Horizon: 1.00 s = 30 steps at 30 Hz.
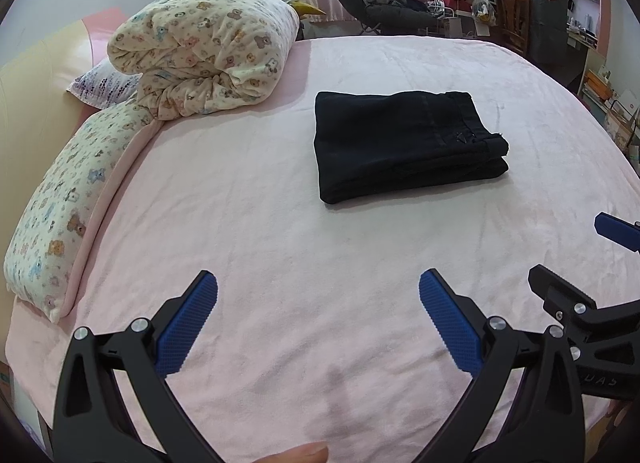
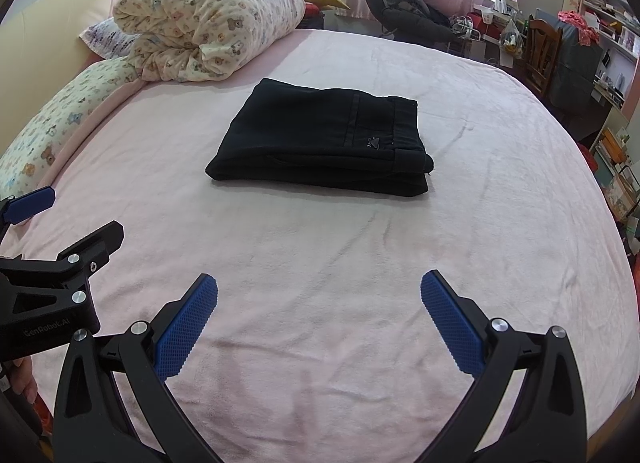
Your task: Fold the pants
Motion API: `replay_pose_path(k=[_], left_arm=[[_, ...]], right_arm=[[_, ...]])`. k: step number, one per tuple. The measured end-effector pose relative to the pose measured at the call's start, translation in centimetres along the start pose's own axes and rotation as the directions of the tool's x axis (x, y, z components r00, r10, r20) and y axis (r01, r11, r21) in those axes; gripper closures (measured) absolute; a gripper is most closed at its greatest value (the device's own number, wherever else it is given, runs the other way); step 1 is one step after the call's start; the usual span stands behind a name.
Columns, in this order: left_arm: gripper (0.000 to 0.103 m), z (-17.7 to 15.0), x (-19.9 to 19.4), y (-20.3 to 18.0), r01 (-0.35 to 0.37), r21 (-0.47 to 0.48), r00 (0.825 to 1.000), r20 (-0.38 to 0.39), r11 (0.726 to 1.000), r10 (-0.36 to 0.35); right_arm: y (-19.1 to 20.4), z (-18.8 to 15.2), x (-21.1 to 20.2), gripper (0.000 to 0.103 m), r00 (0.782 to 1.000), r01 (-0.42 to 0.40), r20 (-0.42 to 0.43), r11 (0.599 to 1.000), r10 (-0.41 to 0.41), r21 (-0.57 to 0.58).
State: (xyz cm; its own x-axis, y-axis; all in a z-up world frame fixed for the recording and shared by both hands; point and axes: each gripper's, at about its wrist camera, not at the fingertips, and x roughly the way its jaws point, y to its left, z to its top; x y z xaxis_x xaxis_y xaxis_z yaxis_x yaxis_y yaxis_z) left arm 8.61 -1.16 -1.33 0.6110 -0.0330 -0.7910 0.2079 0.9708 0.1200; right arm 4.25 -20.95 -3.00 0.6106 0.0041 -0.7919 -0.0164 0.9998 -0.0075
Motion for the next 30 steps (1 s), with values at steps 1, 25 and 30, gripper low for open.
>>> replay_pose_path(k=[1,25,30], left_arm=[[0.002,0.0,0.0,0.0,0.0,0.002,1.0,0.0,1.0,0.0],[0.002,-0.1,0.1,-0.1,0.0,0.003,1.0,-0.003,1.0,0.0],[0.002,0.0,0.2,-0.1,0.0,0.003,1.0,-0.003,1.0,0.0]], right_arm=[[0.0,0.0,0.0,0.001,1.0,0.0,0.001,1.0,0.0,0.001],[-0.9,0.6,-0.3,0.001,1.0,0.008,0.007,1.0,-0.008,0.003],[-0.9,0.7,-0.2,0.001,1.0,0.008,0.006,1.0,-0.008,0.001]])
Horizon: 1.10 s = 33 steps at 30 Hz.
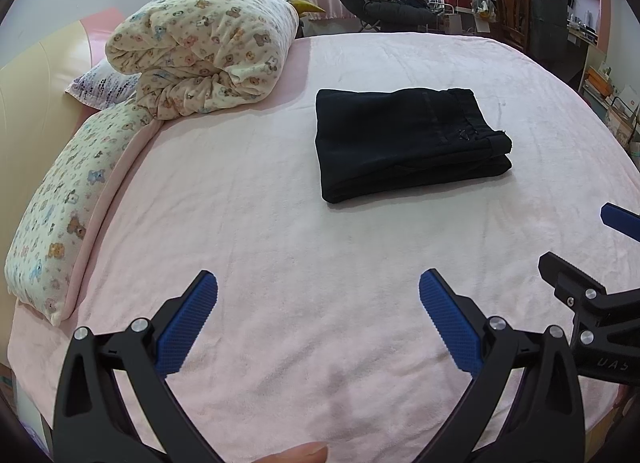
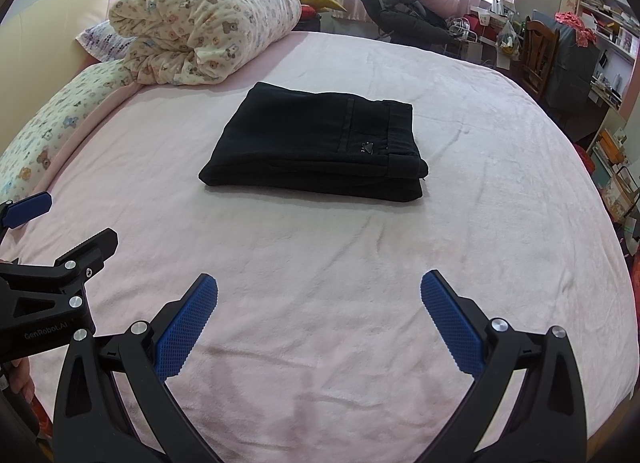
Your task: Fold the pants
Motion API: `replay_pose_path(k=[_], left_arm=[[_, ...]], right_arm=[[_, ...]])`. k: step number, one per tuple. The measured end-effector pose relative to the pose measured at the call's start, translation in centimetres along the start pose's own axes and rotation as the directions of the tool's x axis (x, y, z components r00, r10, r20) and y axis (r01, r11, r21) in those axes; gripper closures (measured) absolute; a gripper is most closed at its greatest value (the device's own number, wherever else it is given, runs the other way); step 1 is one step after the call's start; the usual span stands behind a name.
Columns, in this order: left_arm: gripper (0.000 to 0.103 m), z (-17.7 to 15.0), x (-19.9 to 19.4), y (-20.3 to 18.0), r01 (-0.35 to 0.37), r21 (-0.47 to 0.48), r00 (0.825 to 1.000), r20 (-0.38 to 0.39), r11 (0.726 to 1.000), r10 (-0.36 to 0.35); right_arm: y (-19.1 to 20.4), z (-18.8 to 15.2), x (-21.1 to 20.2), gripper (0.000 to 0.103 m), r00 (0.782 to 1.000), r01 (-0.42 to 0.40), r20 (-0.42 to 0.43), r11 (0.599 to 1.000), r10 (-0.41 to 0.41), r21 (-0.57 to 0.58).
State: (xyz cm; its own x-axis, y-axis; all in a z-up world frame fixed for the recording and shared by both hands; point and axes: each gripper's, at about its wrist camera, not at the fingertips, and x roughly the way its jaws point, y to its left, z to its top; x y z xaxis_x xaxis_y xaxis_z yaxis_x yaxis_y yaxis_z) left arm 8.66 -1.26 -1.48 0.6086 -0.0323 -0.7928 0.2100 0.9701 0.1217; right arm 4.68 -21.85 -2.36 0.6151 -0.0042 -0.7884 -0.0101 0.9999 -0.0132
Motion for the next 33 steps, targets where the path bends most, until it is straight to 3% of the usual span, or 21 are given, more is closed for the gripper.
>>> replay_pose_path(k=[15,33], left_arm=[[0.002,0.2,0.6,0.6,0.023,-0.016,1.0,-0.008,1.0,-0.023],[0.002,0.5,1.1,0.8,-0.01,-0.004,1.0,-0.027,1.0,0.01]], right_arm=[[-0.6,0.3,0.2,0.001,1.0,0.004,-0.003,1.0,-0.004,0.001],[-0.9,0.4,0.3,0.001,1.0,0.006,-0.006,1.0,-0.006,0.001]])
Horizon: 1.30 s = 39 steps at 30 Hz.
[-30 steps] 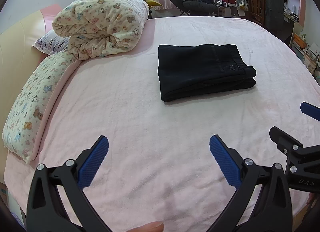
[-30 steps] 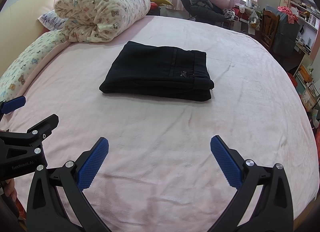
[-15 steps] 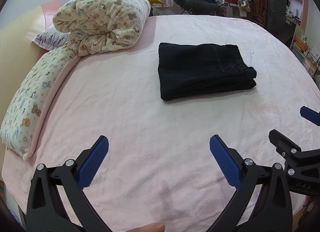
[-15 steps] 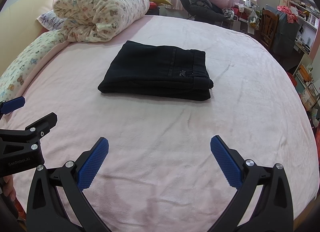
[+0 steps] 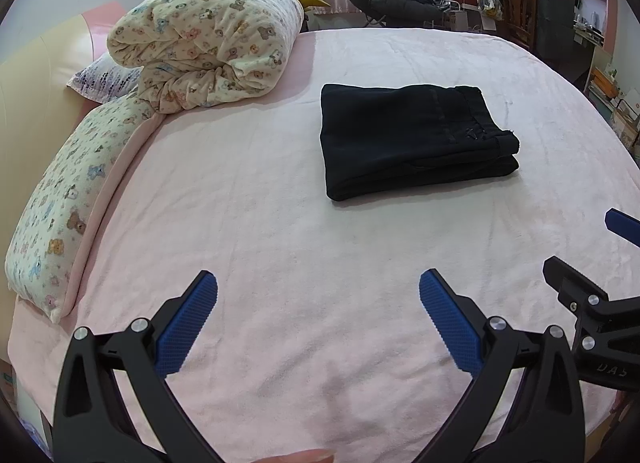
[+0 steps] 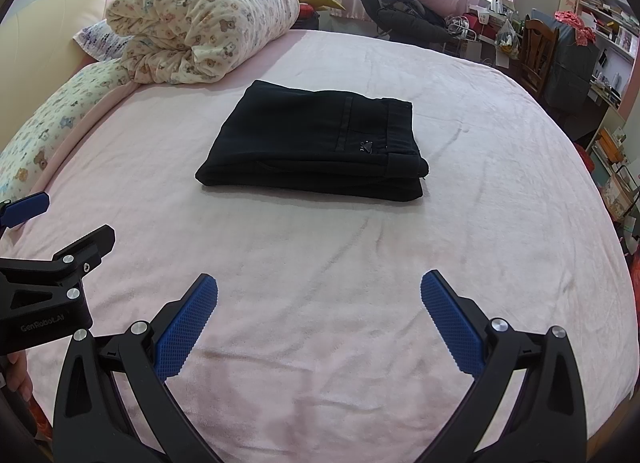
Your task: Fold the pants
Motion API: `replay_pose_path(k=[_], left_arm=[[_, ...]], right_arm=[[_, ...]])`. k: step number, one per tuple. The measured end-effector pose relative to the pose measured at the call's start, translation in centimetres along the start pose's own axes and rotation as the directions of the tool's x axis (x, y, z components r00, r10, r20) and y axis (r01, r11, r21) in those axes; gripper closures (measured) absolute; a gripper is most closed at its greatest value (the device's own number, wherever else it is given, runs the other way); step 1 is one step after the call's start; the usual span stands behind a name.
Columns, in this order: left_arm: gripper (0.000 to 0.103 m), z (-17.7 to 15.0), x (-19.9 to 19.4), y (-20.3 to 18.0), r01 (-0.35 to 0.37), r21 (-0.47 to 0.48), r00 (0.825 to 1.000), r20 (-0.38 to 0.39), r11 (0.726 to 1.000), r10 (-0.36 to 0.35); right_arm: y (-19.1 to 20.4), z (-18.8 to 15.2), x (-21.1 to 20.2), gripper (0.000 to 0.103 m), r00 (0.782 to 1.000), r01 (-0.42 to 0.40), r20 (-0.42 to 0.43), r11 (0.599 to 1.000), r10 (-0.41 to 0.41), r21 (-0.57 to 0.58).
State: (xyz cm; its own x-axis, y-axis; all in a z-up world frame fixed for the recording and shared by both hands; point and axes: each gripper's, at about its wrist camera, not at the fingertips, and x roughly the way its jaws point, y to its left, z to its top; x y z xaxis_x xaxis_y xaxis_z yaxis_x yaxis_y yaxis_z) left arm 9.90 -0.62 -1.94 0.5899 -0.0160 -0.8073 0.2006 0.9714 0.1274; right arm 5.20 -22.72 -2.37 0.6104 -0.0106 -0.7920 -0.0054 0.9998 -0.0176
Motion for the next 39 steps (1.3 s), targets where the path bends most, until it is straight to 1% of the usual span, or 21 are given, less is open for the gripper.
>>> replay_pose_path(k=[16,19,22,27,33,37,39], left_arm=[[0.002,0.1,0.2,0.0,-0.007,0.004,1.0,0.0,1.0,0.007],[0.002,0.0,0.2,0.3,-0.022,-0.007,1.0,0.007,1.0,0.022],[0.002,0.1,0.2,0.6,-0.018,-0.019,1.0,0.014,1.0,0.019],[0.002,0.2,0.0,0.7,-0.024,-0.012,0.999,0.027,1.0,0.024],[0.002,0.1,-0.1,0.6,-0.022,-0.016,0.999,0.024,1.0,0.023],[0.002,0.1,0.1,0.8,-0.002,-0.031,1.0,0.005,1.0,0.002],[0.002,0.1,0.2,0.9,-0.003,-0.041,1.0,-0.001,0.999,0.003]], right_arm=[[0.0,0.0,0.4,0.001,1.0,0.002,-0.001,1.0,-0.002,-0.001],[0.0,0.0,0.4,0.001,1.0,0.0,-0.002,1.0,0.0,-0.001],[0.1,-0.1,0.5,0.001,1.0,0.001,-0.003,1.0,-0.001,-0.002],[0.1,-0.1,0.5,0.001,1.0,0.0,-0.003,1.0,0.0,-0.003],[0.2,-0.1,0.7,0.001,1.0,0.0,-0.001,1.0,0.0,-0.004],[0.1,-0.1,0.7,0.001,1.0,0.0,-0.001,1.0,0.0,-0.005],[0.1,-0.1,0.6,0.001,1.0,0.0,-0.002,1.0,0.0,-0.005]])
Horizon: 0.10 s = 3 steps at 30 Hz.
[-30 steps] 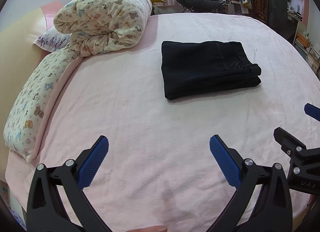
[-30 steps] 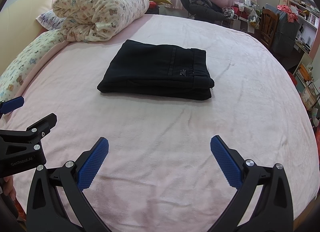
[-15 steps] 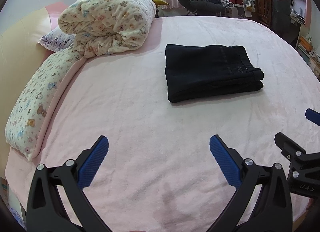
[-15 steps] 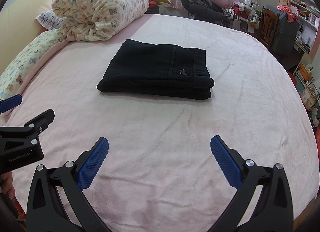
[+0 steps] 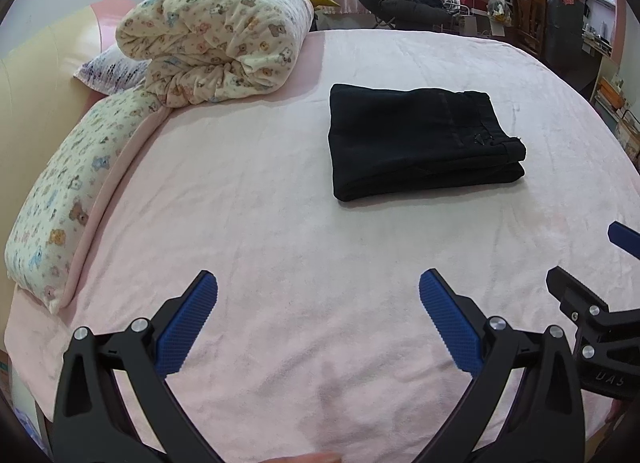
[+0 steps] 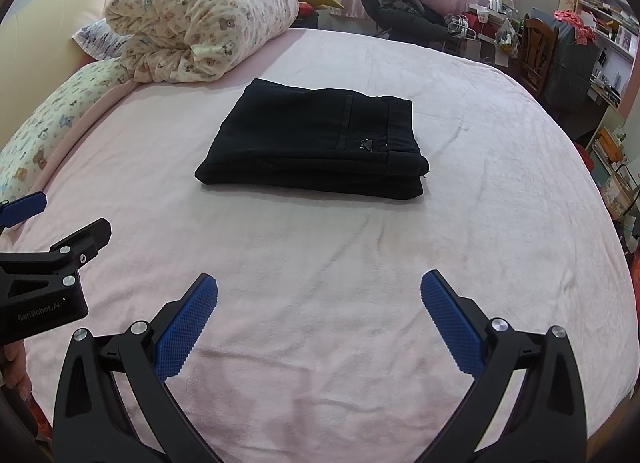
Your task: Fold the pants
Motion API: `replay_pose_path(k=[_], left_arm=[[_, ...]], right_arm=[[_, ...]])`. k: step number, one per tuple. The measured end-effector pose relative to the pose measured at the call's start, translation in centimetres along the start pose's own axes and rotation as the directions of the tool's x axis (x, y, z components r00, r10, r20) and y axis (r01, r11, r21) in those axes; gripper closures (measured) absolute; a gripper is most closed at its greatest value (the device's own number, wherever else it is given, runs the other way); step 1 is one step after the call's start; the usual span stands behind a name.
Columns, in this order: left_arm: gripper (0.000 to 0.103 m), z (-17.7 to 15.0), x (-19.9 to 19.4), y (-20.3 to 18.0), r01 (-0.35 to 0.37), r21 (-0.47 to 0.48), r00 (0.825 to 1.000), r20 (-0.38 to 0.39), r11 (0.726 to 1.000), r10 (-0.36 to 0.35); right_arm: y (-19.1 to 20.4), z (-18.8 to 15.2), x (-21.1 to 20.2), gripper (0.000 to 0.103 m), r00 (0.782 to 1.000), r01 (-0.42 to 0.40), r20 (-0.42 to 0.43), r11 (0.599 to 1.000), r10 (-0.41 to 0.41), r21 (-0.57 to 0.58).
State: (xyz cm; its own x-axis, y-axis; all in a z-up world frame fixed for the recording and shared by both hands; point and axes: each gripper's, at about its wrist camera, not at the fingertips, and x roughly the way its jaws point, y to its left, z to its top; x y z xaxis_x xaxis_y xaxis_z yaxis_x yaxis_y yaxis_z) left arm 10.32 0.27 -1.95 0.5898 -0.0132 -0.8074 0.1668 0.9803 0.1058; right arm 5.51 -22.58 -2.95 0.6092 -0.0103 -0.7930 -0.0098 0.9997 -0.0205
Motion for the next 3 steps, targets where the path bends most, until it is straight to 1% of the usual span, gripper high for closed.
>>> replay_pose_path(k=[3], left_arm=[[0.002,-0.02,0.0,0.11,-0.004,-0.002,1.0,-0.001,1.0,0.004]], right_arm=[[-0.02,0.0,0.03,0.001,1.0,0.0,0.0,1.0,0.0,0.0]])
